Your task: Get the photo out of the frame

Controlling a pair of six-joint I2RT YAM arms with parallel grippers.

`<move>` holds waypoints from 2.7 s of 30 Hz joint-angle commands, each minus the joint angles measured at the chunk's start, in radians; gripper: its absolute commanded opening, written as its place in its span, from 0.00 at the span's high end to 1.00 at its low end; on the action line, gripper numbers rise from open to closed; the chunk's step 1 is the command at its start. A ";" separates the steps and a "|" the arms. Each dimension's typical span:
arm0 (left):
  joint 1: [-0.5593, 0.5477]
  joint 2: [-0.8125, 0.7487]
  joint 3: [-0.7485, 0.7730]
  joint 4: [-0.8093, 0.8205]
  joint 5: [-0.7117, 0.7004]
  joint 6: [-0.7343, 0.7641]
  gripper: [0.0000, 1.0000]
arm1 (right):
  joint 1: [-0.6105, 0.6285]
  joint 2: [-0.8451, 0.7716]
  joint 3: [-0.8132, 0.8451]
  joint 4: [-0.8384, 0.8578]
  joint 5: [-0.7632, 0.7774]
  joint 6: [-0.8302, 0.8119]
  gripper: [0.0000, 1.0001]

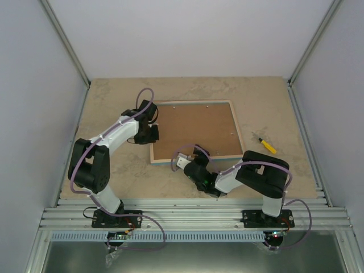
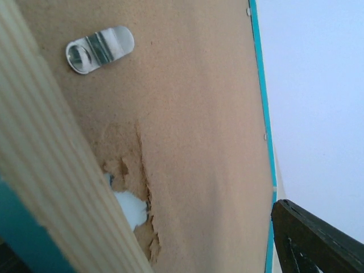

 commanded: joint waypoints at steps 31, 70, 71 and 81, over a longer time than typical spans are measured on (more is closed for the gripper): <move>0.117 -0.007 0.208 -0.032 0.060 0.015 0.58 | 0.005 -0.186 0.054 0.046 0.006 -0.246 0.98; 0.188 -0.676 0.046 0.142 -0.091 -0.111 0.00 | -0.225 -0.524 0.682 -0.736 -0.795 0.629 1.00; 0.188 -0.675 0.041 0.143 -0.087 -0.113 0.00 | -0.237 -0.530 0.682 -0.735 -0.820 0.662 1.00; 0.188 -0.663 0.018 0.139 -0.053 -0.101 0.00 | -0.463 -0.572 0.598 -0.663 -1.232 1.054 1.00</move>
